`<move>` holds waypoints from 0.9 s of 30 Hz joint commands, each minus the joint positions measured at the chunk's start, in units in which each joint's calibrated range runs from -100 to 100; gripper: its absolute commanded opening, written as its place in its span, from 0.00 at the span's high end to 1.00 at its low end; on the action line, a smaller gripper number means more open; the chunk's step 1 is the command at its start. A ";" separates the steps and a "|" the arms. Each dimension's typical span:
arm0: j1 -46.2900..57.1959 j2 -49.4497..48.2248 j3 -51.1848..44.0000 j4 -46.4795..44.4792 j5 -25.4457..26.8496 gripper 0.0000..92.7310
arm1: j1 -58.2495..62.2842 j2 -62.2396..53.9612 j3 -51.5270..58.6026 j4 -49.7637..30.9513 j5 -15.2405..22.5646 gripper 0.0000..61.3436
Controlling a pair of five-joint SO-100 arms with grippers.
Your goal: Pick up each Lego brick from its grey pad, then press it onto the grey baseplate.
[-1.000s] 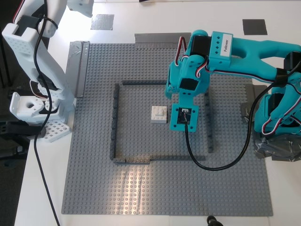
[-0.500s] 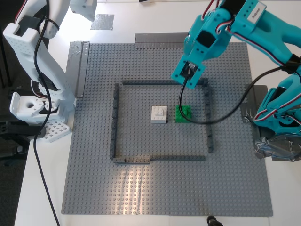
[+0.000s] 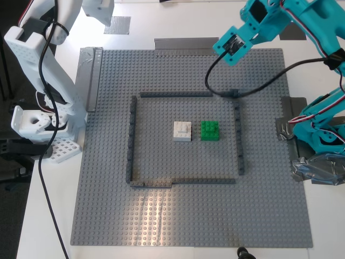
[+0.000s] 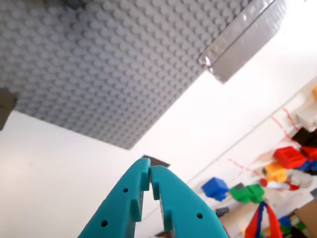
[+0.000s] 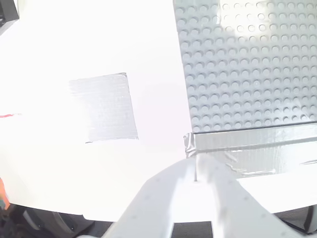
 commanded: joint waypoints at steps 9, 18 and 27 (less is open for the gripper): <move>21.58 -1.77 -2.10 -0.33 0.08 1.00 | -0.84 14.68 -32.99 11.79 0.39 1.00; 26.73 -1.59 -1.46 0.32 0.18 1.00 | -0.54 15.89 -36.24 13.58 0.78 1.00; 26.87 -2.37 3.77 -0.24 0.18 1.00 | -0.25 13.91 -32.54 13.26 0.88 1.00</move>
